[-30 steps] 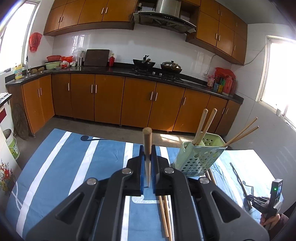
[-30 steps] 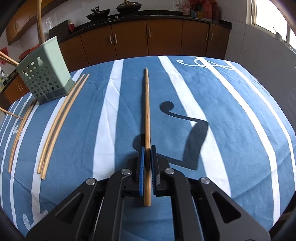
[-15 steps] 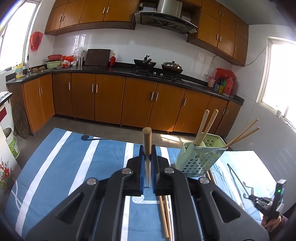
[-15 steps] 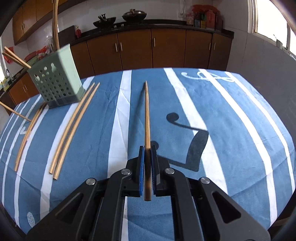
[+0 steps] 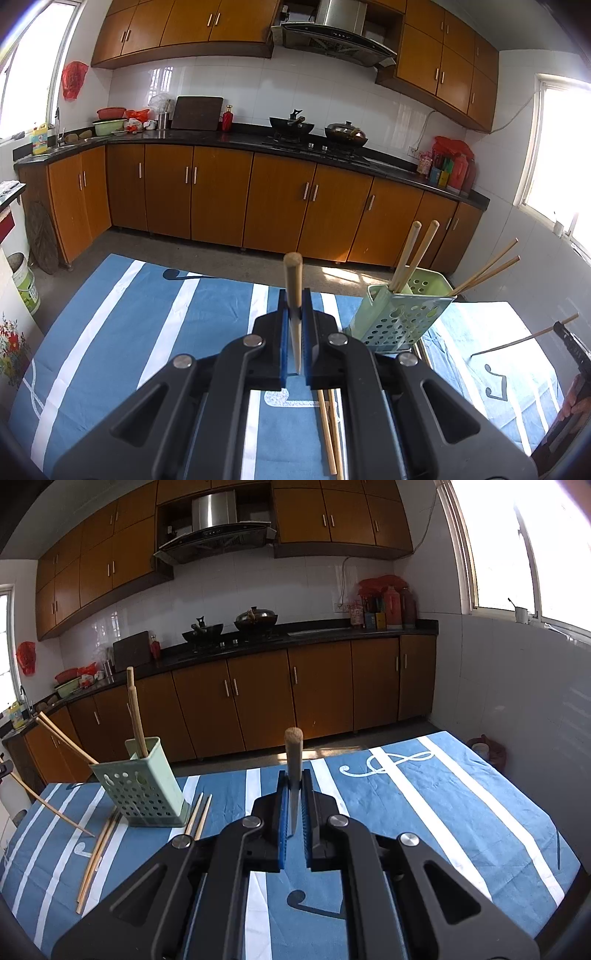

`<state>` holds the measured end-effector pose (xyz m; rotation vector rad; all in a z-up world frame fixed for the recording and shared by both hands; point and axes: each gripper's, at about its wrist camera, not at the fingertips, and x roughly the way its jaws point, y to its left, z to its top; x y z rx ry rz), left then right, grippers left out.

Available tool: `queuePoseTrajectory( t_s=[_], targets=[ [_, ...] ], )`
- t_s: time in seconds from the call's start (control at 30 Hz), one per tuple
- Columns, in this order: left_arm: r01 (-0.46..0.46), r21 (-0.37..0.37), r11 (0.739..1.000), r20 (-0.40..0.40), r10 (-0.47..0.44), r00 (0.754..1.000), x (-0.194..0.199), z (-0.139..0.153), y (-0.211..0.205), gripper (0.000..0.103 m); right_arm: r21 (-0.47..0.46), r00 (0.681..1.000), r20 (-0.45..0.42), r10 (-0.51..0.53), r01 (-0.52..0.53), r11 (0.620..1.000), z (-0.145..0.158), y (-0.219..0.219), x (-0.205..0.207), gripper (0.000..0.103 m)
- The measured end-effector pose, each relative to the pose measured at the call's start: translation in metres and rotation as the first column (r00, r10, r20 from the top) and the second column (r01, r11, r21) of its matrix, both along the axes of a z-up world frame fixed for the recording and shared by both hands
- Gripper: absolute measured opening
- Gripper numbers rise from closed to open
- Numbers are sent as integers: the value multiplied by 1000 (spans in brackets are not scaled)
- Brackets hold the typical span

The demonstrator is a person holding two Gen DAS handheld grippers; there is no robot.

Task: Organize utensils
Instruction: 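Lift both held chopsticks upright and carry them above the green holder, then open both tools to drop the chopsticks into the green holder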

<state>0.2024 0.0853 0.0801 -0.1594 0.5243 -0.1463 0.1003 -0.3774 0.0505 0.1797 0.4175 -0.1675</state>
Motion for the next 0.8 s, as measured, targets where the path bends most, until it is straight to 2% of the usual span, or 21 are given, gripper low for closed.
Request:
queuePoseTrajectory(
  t_s=[0.23,0.4,0.5,0.63,0.8],
  targets=[
    [29,3,1000,9,-29,1000,-5,12,-6,7,51,998,33,53,-54,997,28,8,1,7],
    [87,-15,996,14,-87,996,-17,32,-16,7,106,986,69,152,-159,982,59,23,-2,7],
    [135,-11,991,24,-135,991,-28,48,-30,7,117,966,120,229,-243,963,82,40,-7,7],
    [188,-10,982,65,-187,980,-39,77,-57,7,105,935,199,294,-319,942,110,62,-10,7],
    [195,11,981,137,-195,971,-30,115,-92,7,36,914,266,306,-326,945,132,92,5,7]
  ],
)
